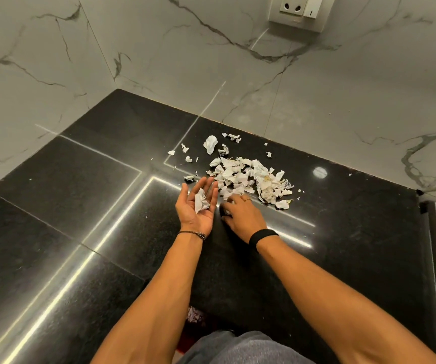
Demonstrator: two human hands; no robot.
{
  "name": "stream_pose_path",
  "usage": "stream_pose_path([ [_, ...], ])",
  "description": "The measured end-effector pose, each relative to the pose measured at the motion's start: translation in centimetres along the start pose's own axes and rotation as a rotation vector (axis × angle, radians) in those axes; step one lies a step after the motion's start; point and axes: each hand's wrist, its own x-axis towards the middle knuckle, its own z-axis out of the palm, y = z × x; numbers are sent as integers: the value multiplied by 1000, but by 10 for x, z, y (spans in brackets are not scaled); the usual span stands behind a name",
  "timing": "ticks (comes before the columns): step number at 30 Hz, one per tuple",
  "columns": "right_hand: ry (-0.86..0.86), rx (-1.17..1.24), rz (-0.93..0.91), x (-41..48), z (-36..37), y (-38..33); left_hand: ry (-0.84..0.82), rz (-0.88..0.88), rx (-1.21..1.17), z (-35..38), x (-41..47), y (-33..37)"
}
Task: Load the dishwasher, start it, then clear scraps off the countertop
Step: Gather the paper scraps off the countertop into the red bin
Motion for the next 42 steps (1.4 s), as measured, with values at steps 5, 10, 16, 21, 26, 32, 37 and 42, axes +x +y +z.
stream_pose_path([
  [5, 13, -31, -115, -6, -2, 4, 15, -11, 22, -2, 1, -5],
  [10, 210, 594, 251, -10, -13, 25, 19, -25, 31, 1, 1, -15],
  [16, 284, 1132, 295, -7, -44, 19, 28, -37, 50, 10, 0, -27],
  [21, 208, 1080, 123, -3, -57, -2, 51, -67, 99, 23, 1, -41],
  [26, 123, 965, 48, 0, -62, -11, 29, -57, 46, 25, -2, -48],
  [32, 280, 1025, 155, 2, -67, 4, -29, -97, -82, 17, 3, -43],
  [37, 162, 545, 186, -2, -49, 34, -32, -99, -116, 10, 1, -38],
  [42, -207, 46, 21, -8, -29, 37, -15, -80, -98, 7, 1, -32],
])
